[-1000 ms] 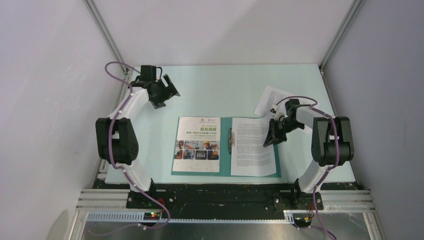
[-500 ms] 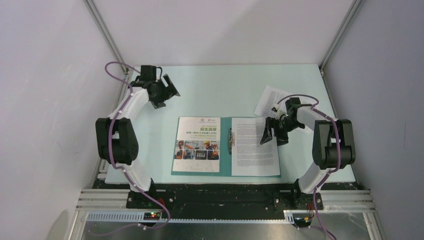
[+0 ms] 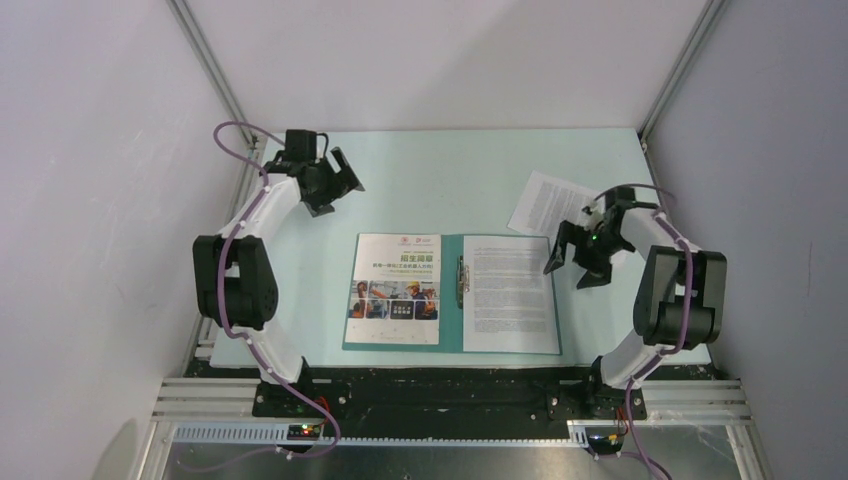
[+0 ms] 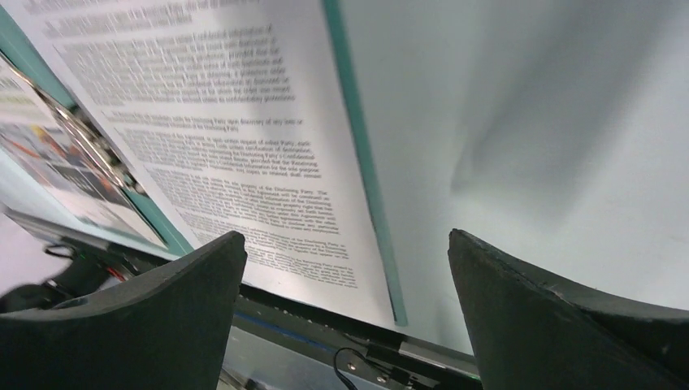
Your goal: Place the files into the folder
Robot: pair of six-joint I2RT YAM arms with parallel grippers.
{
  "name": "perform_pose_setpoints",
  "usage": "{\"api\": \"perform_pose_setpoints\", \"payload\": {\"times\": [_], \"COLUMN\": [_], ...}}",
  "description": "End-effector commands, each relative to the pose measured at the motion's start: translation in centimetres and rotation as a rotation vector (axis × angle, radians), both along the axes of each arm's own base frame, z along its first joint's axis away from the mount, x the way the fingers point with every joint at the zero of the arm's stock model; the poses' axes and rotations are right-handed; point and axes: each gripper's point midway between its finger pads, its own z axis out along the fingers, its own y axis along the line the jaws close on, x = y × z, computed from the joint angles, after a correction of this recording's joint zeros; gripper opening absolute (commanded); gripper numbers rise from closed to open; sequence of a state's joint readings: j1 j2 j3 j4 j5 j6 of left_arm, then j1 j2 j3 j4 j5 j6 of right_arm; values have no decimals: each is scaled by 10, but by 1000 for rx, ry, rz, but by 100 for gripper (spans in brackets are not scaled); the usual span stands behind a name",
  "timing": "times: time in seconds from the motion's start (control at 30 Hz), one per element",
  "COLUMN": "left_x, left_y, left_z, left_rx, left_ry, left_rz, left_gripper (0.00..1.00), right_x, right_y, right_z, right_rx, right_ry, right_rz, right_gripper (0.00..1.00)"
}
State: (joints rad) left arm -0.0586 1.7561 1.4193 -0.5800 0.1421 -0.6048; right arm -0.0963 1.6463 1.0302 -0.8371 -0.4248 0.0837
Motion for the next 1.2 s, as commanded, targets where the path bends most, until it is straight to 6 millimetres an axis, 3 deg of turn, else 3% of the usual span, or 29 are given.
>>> {"api": "perform_pose_setpoints", "payload": {"times": [0.0,0.13,0.4,0.43,0.47,0.57,0.67,0.9,1.17], "left_x": [20,33,40,44,39,43,34,27,12], "left_y": [-32,-81,-216,-229,-248,-289,-329,-384,-406], "left_z": [29,34,19,26,14,7,-5,-42,-72], "left_rx": [-14,-39,-213,-240,-272,-324,-359,-407,-453], "left_ry": [-105,-137,-134,-162,-133,-149,-142,-124,-56], "left_rz": [-64,-183,-443,-464,-494,-544,-582,-594,-576], "left_gripper": [96,99,100,100,100,100,99,96,94], "right_x": [29,55,114,117,124,127,125,121,132], "right_y": [-35,-68,-140,-151,-160,-185,-202,-225,-214], "right_z": [31,41,62,58,62,52,36,12,-8], "right_rx": [-29,-79,-220,-234,-247,-262,-262,-239,-128], "right_ry": [-93,-175,-333,-329,-346,-328,-297,-252,-225], "right_rz": [-91,-118,-141,-154,-165,-206,-216,-277,-306], "right_gripper": [99,100,99,99,99,99,99,99,99]}}
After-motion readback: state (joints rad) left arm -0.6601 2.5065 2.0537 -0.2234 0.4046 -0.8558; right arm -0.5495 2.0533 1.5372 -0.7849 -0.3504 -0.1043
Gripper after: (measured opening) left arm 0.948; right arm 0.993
